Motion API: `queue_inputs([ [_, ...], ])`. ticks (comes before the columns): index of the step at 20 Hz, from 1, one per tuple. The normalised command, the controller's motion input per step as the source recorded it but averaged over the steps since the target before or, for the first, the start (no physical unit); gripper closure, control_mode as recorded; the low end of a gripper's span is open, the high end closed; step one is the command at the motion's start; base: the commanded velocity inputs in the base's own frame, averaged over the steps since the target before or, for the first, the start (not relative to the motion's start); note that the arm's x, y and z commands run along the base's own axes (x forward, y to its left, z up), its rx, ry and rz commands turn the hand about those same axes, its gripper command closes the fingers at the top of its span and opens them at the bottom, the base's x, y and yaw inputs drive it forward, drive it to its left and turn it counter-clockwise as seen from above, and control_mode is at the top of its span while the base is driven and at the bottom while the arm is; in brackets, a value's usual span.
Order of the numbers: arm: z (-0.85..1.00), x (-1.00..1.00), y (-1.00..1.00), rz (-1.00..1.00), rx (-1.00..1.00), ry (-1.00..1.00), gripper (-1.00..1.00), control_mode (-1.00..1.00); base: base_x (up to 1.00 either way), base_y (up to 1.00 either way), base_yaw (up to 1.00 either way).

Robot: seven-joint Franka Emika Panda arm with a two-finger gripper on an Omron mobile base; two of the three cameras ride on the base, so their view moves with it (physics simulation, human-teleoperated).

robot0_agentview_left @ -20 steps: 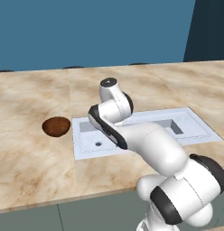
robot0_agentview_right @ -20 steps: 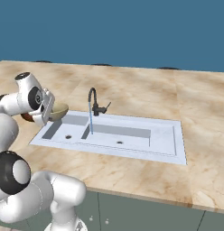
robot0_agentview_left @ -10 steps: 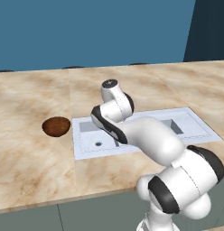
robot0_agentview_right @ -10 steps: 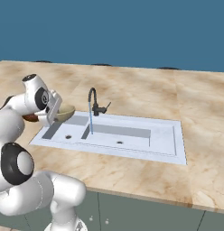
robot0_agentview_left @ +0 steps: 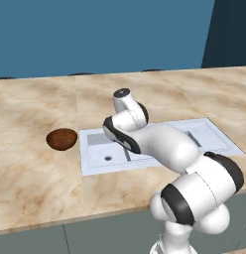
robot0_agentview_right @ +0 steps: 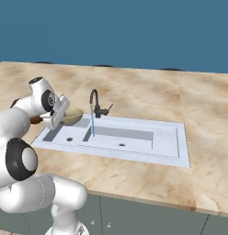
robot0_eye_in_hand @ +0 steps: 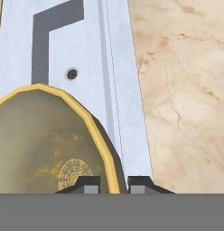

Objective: Rinse each bowl for a few seconds and place them down in the sink or on the counter.

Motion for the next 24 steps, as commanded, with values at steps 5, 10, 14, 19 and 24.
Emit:
queue_inputs([
  [5, -0.06, 0.16, -0.07, -0.07, 0.0, 0.0, 1.0, -1.0, 0.0, 0.0, 0.0],
  [10, -0.11, 0.32, 0.0, -0.05, 0.0, 0.0, 1.0, -1.0, 0.0, 0.0, 0.0],
  [14, -0.09, 0.36, -0.01, -0.03, -0.02, 0.0, 1.0, -1.0, 0.0, 0.0, 0.0],
  [19, -0.18, 0.45, 0.0, -0.03, -0.02, 0.0, 1.0, -1.0, 0.0, 0.0, 0.0],
  [24, -0.21, 0.46, 0.0, -0.02, -0.02, 0.0, 1.0, -1.0, 0.0, 0.0, 0.0],
])
